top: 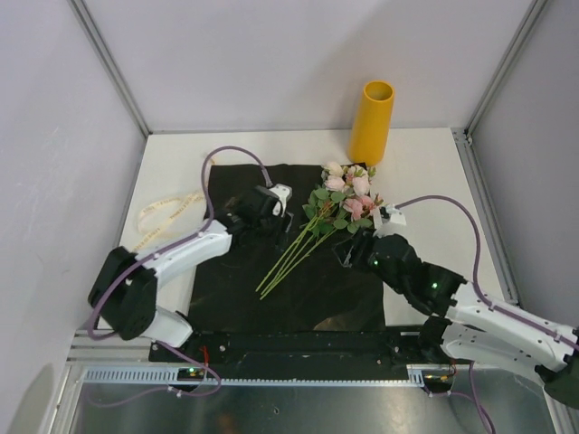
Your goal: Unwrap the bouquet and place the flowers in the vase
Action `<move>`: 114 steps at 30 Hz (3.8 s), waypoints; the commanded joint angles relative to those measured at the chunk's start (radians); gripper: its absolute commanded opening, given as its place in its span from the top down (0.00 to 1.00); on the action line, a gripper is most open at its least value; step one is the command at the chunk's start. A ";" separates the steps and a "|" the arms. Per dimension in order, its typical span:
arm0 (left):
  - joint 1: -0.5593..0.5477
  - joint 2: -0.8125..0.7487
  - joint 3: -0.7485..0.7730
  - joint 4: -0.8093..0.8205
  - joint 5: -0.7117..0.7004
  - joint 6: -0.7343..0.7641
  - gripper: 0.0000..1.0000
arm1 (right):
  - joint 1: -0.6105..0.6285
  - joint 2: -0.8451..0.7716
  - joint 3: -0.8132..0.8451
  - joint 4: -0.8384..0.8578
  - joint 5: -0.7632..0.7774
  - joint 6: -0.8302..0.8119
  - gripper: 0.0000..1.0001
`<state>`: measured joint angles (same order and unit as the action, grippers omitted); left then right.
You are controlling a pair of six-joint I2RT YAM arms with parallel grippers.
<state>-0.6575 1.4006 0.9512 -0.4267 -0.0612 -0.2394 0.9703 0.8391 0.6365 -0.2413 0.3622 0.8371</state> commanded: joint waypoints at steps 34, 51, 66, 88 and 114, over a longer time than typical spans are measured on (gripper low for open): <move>-0.049 0.329 0.123 0.132 0.181 0.038 0.79 | 0.024 -0.176 -0.044 -0.057 0.112 0.032 0.55; -0.050 -0.056 0.064 0.129 0.107 -0.025 1.00 | 0.021 -0.137 -0.038 0.045 0.114 0.055 0.53; -0.049 -0.395 -0.029 0.123 0.266 0.052 1.00 | -0.122 0.108 0.183 0.354 -0.193 -0.102 0.30; -0.050 -0.500 -0.055 0.074 0.365 0.064 0.89 | -0.151 0.350 0.416 0.419 -0.156 -0.119 0.91; -0.050 -0.720 -0.157 -0.048 -0.260 0.155 0.00 | -0.589 0.480 0.623 1.066 -0.103 -0.834 1.00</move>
<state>-0.7029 0.7082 0.7910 -0.4828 -0.2222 -0.1116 0.4366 1.2411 1.1927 0.5667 0.2581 0.1513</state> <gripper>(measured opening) 0.994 0.042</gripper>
